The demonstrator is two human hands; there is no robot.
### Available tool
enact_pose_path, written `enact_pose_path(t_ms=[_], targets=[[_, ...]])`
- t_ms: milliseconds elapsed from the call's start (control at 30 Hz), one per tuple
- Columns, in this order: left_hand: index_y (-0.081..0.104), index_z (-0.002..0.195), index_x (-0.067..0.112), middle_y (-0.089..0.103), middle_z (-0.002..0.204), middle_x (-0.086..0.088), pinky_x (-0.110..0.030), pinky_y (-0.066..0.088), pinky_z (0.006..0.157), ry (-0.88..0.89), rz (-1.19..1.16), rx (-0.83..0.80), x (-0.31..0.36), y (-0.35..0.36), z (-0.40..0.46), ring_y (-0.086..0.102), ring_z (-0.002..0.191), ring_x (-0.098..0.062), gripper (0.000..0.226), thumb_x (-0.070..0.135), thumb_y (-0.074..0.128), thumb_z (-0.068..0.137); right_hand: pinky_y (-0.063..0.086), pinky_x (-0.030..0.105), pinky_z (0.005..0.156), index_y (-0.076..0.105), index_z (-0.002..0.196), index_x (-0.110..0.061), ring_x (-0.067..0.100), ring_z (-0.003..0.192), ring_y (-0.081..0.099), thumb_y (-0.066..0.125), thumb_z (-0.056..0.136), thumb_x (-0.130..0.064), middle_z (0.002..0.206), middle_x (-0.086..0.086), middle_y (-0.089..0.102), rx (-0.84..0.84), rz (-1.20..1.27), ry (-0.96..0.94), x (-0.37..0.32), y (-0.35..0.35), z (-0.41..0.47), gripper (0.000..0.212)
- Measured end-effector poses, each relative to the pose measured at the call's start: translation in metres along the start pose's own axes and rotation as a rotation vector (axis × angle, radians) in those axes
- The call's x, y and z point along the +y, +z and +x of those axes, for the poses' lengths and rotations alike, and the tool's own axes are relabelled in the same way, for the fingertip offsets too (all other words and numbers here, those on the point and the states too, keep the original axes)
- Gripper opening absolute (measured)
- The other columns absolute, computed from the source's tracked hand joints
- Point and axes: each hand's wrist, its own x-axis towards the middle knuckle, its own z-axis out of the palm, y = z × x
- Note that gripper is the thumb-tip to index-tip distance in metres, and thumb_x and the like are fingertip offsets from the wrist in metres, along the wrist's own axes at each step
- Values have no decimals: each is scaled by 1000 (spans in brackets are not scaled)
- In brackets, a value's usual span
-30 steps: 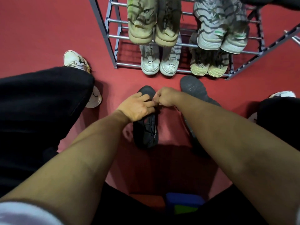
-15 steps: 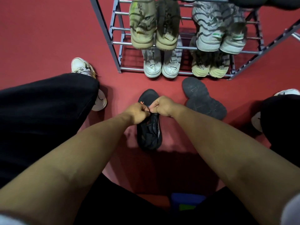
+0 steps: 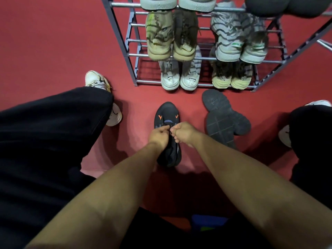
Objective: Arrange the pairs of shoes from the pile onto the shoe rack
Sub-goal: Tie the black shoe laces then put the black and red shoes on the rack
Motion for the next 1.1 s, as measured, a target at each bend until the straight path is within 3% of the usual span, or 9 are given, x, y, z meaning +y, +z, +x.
enact_pose_path(t_ms=[133, 300, 500, 600, 667, 800, 900, 1033, 1100], targets=[[74, 109, 24, 73, 110, 3, -30, 50, 97, 149, 373, 1, -1, -12, 5, 66, 106, -17, 25, 18, 56, 91, 42, 18, 51, 57, 99, -10, 8, 56, 43, 45, 102, -10, 71, 1, 50, -6, 91, 86, -2, -2, -1, 12], [74, 94, 31, 76, 90, 4, -37, 56, 84, 152, 472, 8, -8, -12, 17, 70, 88, -19, 15, 32, 62, 86, 49, 21, 59, 57, 87, -14, 8, 58, 45, 61, 95, -25, 73, -2, 50, -19, 219, 138, -4, -4, 0, 15], [63, 89, 20, 70, 99, -7, -33, 50, 82, 144, 501, 187, 2, -4, 2, 65, 94, -27, 16, 31, 52, 93, 52, 24, 56, 59, 98, -16, 10, 62, 47, 59, 96, -18, 77, 0, 51, 123, 273, 140, -3, -1, 3, 4], [62, 98, 18, 70, 104, -8, -35, 49, 86, 163, 512, 199, 2, -10, -11, 64, 101, -30, 19, 29, 47, 94, 56, 28, 56, 59, 78, -15, 12, 57, 52, 62, 94, -15, 70, 3, 53, 188, 184, 103, 4, 2, 7, 16], [63, 105, 24, 67, 112, -4, -35, 47, 84, 232, 764, 119, -3, -18, -19, 63, 104, -30, 22, 35, 46, 94, 61, 39, 69, 57, 68, -18, 16, 56, 57, 64, 93, -14, 66, 3, 56, 182, 100, 66, 4, 7, 9, 26], [64, 115, 32, 61, 122, -1, -40, 47, 84, 307, 1149, 68, -7, -25, -30, 58, 112, -29, 34, 43, 40, 92, 58, 37, 79, 61, 65, -22, 25, 83, 70, 69, 83, -21, 85, 4, 74, 281, -447, -141, -1, 12, -3, 20], [67, 111, 18, 64, 120, -8, -40, 47, 87, 252, 1160, 99, -4, -19, -35, 58, 113, -33, 47, 49, 36, 93, 56, 34, 80, 74, 87, -24, 27, 94, 69, 58, 84, -19, 98, 2, 75, 185, -774, -224, 3, 14, -21, 17], [66, 112, 21, 66, 119, -14, -37, 47, 91, 103, 957, 55, -4, -21, -28, 61, 113, -36, 42, 53, 47, 93, 53, 28, 91, 78, 97, -18, 21, 104, 68, 51, 87, -5, 106, 3, 75, 12, -579, -147, 7, -2, -23, 32], [66, 114, 24, 66, 122, -14, -38, 48, 93, 79, 949, 106, -4, -22, -23, 61, 114, -35, 40, 51, 48, 92, 47, 27, 99, 77, 100, -10, 23, 110, 66, 47, 88, 1, 111, 8, 74, 115, -450, -164, 4, -27, -20, 34]])
